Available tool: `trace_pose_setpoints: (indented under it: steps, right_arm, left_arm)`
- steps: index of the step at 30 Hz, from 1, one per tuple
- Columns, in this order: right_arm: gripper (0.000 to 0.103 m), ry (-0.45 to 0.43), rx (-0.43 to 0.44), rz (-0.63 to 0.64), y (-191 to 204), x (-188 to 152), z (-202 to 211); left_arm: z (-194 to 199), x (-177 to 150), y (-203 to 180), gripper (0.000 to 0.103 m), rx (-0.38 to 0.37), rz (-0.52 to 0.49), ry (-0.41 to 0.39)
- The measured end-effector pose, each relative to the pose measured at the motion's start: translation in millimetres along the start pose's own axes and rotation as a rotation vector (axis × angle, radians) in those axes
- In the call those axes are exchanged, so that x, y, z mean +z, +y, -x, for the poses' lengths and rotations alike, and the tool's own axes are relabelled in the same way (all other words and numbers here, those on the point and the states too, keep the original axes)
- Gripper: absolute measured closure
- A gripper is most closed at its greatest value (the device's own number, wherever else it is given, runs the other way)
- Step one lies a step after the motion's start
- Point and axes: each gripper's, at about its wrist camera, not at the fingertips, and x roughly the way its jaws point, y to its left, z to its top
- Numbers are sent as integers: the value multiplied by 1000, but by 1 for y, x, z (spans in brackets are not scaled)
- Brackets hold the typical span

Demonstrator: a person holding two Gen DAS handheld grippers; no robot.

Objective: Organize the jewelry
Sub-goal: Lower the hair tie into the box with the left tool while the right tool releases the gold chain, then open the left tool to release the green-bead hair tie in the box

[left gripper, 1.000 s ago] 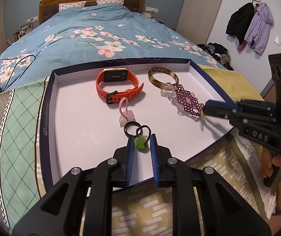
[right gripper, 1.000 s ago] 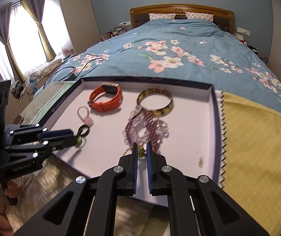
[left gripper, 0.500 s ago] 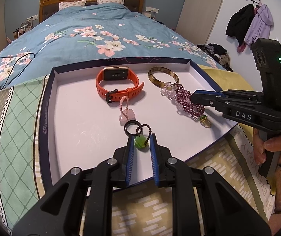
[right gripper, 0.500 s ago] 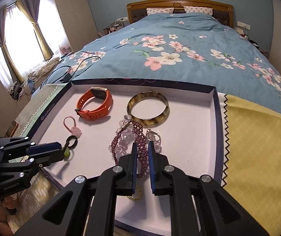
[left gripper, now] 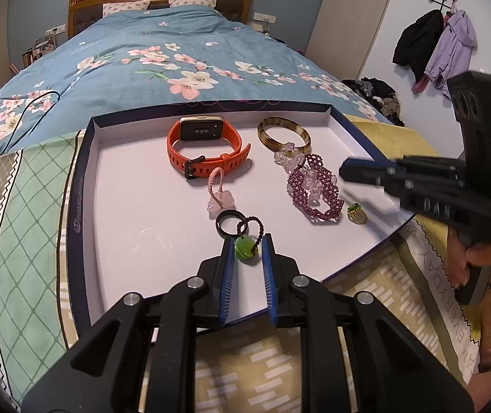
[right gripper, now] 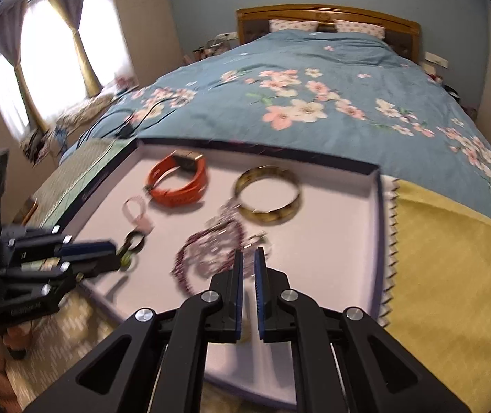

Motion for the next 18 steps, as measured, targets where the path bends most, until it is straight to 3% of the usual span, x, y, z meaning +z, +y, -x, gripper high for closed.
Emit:
trace_pose_setpoints:
  steps: [13, 16, 17, 18]
  right_arm:
    - [91, 91, 12, -9, -6, 16, -34]
    - [94, 94, 15, 9, -5, 16, -34]
    - [103, 98, 32, 13, -5, 16, -34]
    - [103, 96, 26, 20, -4, 15, -33]
  left_arm:
    - [0, 0, -1, 88, -5, 2, -2]
    - [0, 1, -1, 88, -7, 2, -2]
    - [0, 1, -1, 88, -6, 2, -2]
    - [0, 1, -1, 88, -6, 2, -3]
